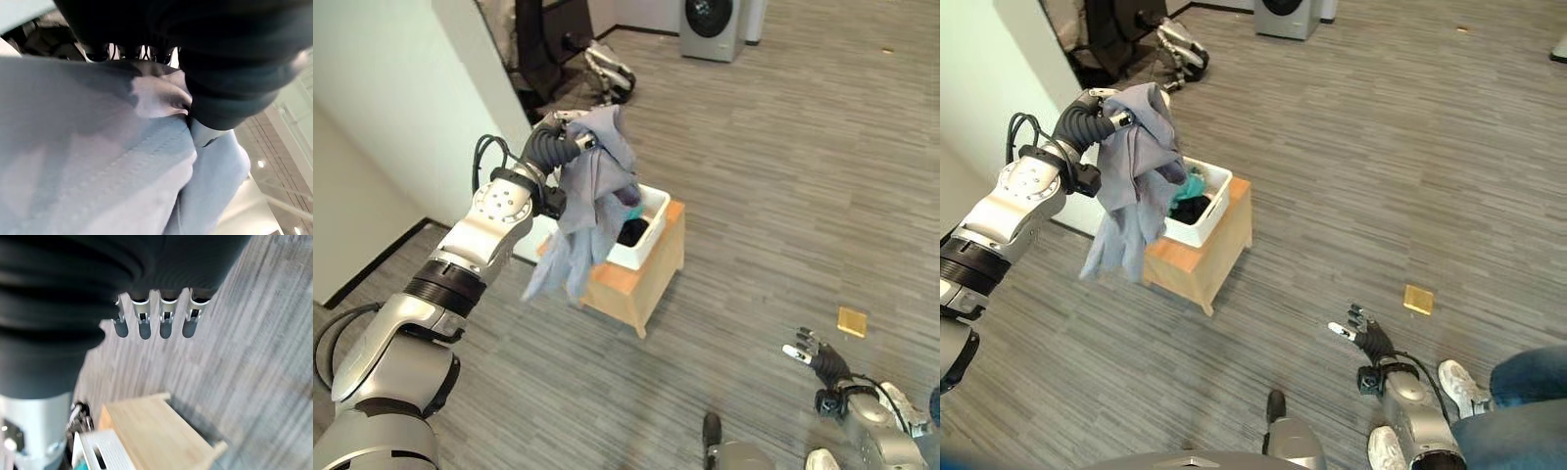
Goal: Pick up bed clothes into laundry basket.
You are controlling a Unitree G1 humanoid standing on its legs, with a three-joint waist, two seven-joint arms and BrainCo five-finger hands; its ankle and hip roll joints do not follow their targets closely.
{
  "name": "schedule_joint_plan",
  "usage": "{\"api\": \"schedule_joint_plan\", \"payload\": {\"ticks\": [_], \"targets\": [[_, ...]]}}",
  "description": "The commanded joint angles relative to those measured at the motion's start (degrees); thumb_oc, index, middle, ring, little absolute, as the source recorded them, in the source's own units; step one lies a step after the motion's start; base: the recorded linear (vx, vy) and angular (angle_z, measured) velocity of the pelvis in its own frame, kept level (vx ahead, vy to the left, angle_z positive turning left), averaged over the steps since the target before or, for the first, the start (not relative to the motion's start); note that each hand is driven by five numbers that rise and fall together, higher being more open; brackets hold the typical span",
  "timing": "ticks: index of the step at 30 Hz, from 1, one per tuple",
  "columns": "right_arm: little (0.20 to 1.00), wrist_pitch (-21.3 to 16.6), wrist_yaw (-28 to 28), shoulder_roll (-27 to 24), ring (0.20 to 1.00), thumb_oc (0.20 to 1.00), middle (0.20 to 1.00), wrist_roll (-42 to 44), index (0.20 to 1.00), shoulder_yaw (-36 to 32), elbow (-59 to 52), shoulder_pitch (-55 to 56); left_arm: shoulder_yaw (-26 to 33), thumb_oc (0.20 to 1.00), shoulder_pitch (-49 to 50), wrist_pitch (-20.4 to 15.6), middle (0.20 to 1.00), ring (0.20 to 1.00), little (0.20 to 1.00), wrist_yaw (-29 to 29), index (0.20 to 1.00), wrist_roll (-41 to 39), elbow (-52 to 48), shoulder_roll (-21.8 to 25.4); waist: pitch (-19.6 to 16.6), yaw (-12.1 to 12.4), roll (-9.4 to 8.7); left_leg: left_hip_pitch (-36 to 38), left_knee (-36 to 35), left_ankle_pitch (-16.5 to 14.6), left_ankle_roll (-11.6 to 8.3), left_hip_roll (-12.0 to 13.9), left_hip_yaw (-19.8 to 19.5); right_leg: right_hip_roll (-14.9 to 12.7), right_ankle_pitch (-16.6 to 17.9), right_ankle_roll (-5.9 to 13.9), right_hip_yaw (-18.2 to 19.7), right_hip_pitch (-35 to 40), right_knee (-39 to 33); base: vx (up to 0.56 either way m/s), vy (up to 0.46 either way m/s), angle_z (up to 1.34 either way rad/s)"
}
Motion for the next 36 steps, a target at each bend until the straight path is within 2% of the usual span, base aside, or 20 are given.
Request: {"api": "schedule_joint_plan", "payload": {"ticks": [1,2,3,6,7,9,10,11,12,13,14,16,17,18,21,23,28,29,31,36], "targets": [[1.0,-1.85,0.26,-0.37,1.0,1.0,1.0,1.7,1.0,1.41,-2.89,4.07,2.6,0.2,-6.72,-2.27,0.2,0.2,0.2,-0.2,0.2,-2.0,3.25,3.87,-2.69,0.41,-0.65,-3.23,-1.07,1.81,-0.04,0.33,-0.96,-5.97,-5.57,7.23,3.88,-0.12,2.65,0.09,-0.009,-0.21],[1.0,-1.84,0.26,-0.37,1.0,1.0,1.0,1.69,1.0,1.43,-2.9,4.07,2.61,0.2,-6.71,-2.27,0.2,0.2,0.2,-0.21,0.2,-2.01,3.25,3.88,-2.72,0.46,-0.64,-3.24,-1.07,1.79,-0.04,0.34,-0.9,-5.96,-5.62,7.22,3.95,-0.21,2.76,0.09,0.023,-0.42],[1.0,-1.91,0.63,-0.01,1.0,1.0,1.0,2.49,1.0,1.7,-3.54,4.46,2.66,0.2,-6.46,-2.19,0.2,0.2,0.2,0.23,0.2,-2.44,3.28,4.33,-2.6,-0.15,-0.16,-2.54,-1.07,1.27,0.31,0.58,-0.08,-5.38,-7.39,6.96,5.13,-2.04,6.46,0.06,0.02,-0.39],[1.0,-1.91,0.49,0.11,1.0,1.0,1.0,3.02,1.0,1.98,-3.77,4.89,3.69,0.2,-5.46,-2.01,0.2,0.2,0.2,0.74,0.2,-2.77,3.51,3.42,-1.86,-0.6,-0.53,-1.85,1.8,0.19,0.61,1.19,1.18,-4.94,-9.37,5.99,6.43,-2.73,8.97,0.09,-0.05,-0.34],[1.0,-2.12,0.3,0.19,1.0,1.0,1.0,3.21,1.0,1.84,-3.77,5.3,4.38,0.2,-4.64,-2.08,0.2,0.2,0.2,1.0,0.2,-2.61,3.6,2.62,-1.35,-0.65,-1.02,-3.67,7.2,0.88,0.35,1.28,1.68,-4.91,-9.66,5.3,6.49,-2.09,8.7,0.01,-0.117,-0.16],[1.0,-2.5,-0.55,-0.14,1.0,1.0,1.0,2.99,1.0,0.21,-3.52,6.35,5.07,0.2,-3.62,-2.07,0.2,0.2,0.2,1.03,0.2,-1.9,2.72,0.49,0.42,-1.01,-2.57,-11.61,23.3,7.13,0.0,1.98,3.8,-5.26,-9.58,3.22,5.0,0.72,7.37,-0.01,-0.247,0.02],[1.0,-2.41,-1.32,-0.76,1.0,1.0,1.0,3.0,1.0,-1.18,-3.19,6.75,4.85,0.2,-3.72,-1.9,0.2,0.2,0.2,0.72,0.2,-1.77,1.81,-0.4,1.97,-0.72,-4.28,-16.41,31.5,8.61,0.53,0.49,4.84,-5.98,-9.29,1.59,4.42,2.99,5.89,-0.02,-0.207,0.44],[1.0,-2.42,-1.32,-0.74,1.0,1.0,1.0,3.01,1.0,-1.21,-3.18,6.73,4.83,0.2,-3.77,-1.88,0.2,0.2,0.2,0.73,0.2,-1.77,1.81,-0.41,1.97,-0.9,-4.14,-16.87,32.14,8.35,0.55,0.55,4.54,-5.89,-9.26,1.61,4.18,3.0,5.81,0.06,-0.135,0.69],[1.0,-2.48,-1.47,-0.76,1.0,1.0,1.0,2.92,1.0,-1.81,-2.95,7.07,4.64,0.2,-3.82,-2.03,0.2,0.2,0.2,0.54,0.2,-1.78,1.77,-0.8,1.75,-0.99,-4.14,-17.77,29.56,6.87,0.77,-0.2,7.96,-6.07,-9.46,1.77,3.06,4.55,4.51,0.13,0.009,0.56],[1.0,-2.37,-1.73,-0.99,1.0,1.0,1.0,2.61,1.0,-2.31,-2.87,7.26,4.41,0.2,-3.9,-2.08,0.2,0.2,0.2,0.41,0.2,-1.68,1.82,-0.72,1.65,-0.38,-3.97,-19.12,25.67,6.28,0.51,-1.63,9.24,-6.33,-9.48,2.21,2.38,6.2,3.18,0.43,0.112,0.41],[1.0,-3.35,-3.41,-2.32,1.0,1.0,1.0,1.2,1.0,-4.74,-0.25,8.0,3.53,0.2,-4.83,-2.82,0.2,0.2,0.2,3.07,0.2,1.99,0.33,2.86,0.5,0.91,-2.41,-18.4,9.84,7.0,1.12,-4.35,12.39,-5.8,-8.76,4.62,0.76,8.23,1.81,0.36,0.13,0.26],[1.0,-3.42,-3.4,-2.41,1.0,1.0,1.0,1.2,1.0,-4.69,-0.16,7.89,3.76,0.2,-4.61,-2.72,0.2,0.2,0.2,3.17,0.2,2.09,0.12,2.9,0.44,0.9,-2.31,-18.32,9.26,7.52,1.15,-4.34,12.48,-5.76,-8.48,4.61,0.83,8.06,1.69,0.19,0.1,-0.11],[1.0,-1.63,-1.13,-0.48,1.0,1.0,1.0,2.3,1.0,-2.99,-1.13,7.01,0.23,0.2,-8.08,-1.46,0.2,0.2,0.2,-1.69,0.2,-0.46,2.27,1.57,-0.2,-0.27,-2.08,-14.82,8.84,5.26,2.08,-5.28,11.37,-6.12,-7.87,5.64,1.7,6.67,2.89,0.24,0.2,-0.15],[1.0,-2.25,-0.22,1.83,1.0,1.0,1.0,4.76,1.0,-2.28,-1.55,7.17,2.42,0.2,-7.26,-2.25,0.2,0.2,0.2,-0.79,0.2,0.22,3.3,2.09,-1.66,-1.28,-1.86,-12.1,5.46,4.26,3.0,-5.58,12.43,-6.54,-8.04,5.99,2.64,6.52,2.47,0.3,0.235,0.07],[1.0,-2.55,1.38,3.39,1.0,1.0,1.0,5.08,1.0,-1.09,-1.43,8.26,4.33,0.2,-5.09,-2.59,0.2,0.2,0.2,-1.18,0.2,-0.46,3.81,3.29,-2.66,-0.97,-1.61,-9.55,1.91,4.54,3.39,-5.89,13.68,-6.62,-8.04,6.4,3.44,7.42,0.76,0.13,0.094,-0.11],[1.0,-2.13,2.14,3.52,1.0,1.0,1.0,3.24,1.0,0.33,-1.74,8.12,5.06,0.2,-4.15,-2.0,0.2,0.2,0.2,-1.69,0.2,0.16,3.23,6.2,-3.44,-0.18,-1.58,-8.26,-0.22,4.69,3.64,-6.2,13.57,-6.42,-8.31,6.72,3.71,7.75,-0.48,0.09,0.085,-0.2],[1.0,-2.72,1.71,4.7,1.0,1.0,1.0,4.26,1.0,0.98,-1.52,7.42,6.98,0.2,-1.38,-1.71,0.2,0.2,0.2,-2.16,0.2,0.61,3.51,9.01,-3.63,0.63,-1.74,-6.64,-0.74,3.86,4.02,-6.18,14.38,-6.17,-8.21,7.12,4.45,8.23,-1.42,0.02,0.02,-0.18],[1.0,-6.91,-3.95,2.92,1.0,1.0,1.0,4.64,1.0,-0.18,-1.47,1.71,4.32,0.2,-8.64,-4.36,0.2,0.2,0.2,-0.68,0.2,0.51,4.33,13.1,-2.08,3.34,0.41,-8.27,1.57,5.87,0.16,-2.91,12.62,-6.09,-9.72,6.05,-8.6,8.92,-0.47,0.01,0.106,-0.06],[1.0,-7.23,-4.1,5.56,1.0,1.0,1.0,6.22,1.0,-0.39,-1.66,1.09,3.39,0.2,-9.39,-4.51,0.2,0.2,0.2,-1.01,0.2,-0.2,4.17,15.52,-3.31,3.41,1.34,-6.45,-0.71,5.25,0.92,-4.01,11.8,-6.65,-9.12,6.59,-7.74,9.25,-0.23,0.02,0.165,0.05],[1.0,-6.86,-3.12,5.98,1.0,1.0,1.0,3.91,1.0,0.92,-1.84,1.0,6.09,0.2,-8.27,-4.39,0.2,0.2,0.2,0.01,0.2,-0.79,7.03,18.23,-3.28,4.5,1.36,-5.71,-0.84,4.33,2.37,-5.42,10.8,-8.18,-9.77,6.93,-7.03,9.82,1.97,0.02,0.1,0.22]]}}
